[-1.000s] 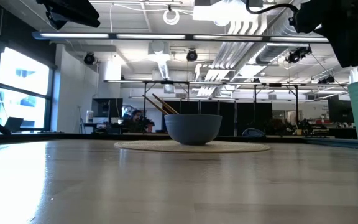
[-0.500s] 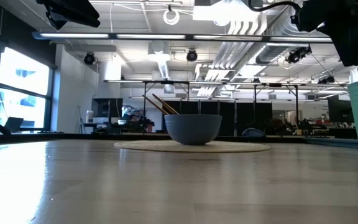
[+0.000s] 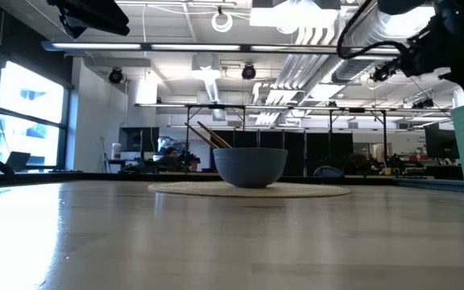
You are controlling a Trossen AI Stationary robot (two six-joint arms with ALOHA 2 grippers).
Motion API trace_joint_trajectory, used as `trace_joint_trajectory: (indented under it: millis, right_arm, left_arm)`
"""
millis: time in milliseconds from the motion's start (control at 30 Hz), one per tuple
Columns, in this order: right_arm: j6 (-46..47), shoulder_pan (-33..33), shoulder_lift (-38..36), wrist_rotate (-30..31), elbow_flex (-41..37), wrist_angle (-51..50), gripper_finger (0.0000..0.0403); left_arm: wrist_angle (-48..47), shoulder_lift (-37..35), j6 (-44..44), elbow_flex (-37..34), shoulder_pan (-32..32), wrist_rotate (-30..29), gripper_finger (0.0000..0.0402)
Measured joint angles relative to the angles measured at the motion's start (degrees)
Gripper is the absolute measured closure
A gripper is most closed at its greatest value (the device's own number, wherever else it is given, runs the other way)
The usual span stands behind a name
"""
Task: Pick & Place Utensil
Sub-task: Put the green cup on the brown mat to the top right of the blue bowl
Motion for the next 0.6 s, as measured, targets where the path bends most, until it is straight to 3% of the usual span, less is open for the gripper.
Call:
trace_joint_trajectory:
  millis: [367, 600]
  right_arm:
    - [-1.78, 0.00, 0.00, -0.57, -0.46, 1.08, 0.0270]
    - [-2.68, 0.00, 0.00, -0.73, -0.01, 1.06, 0.0309]
  left_arm:
    - [0.04, 0.00, -0.02, 0.00, -0.01, -0.02, 0.0305]
    - [0.04, 0.00, -0.02, 0.00, 0.00, -0.02, 0.0305]
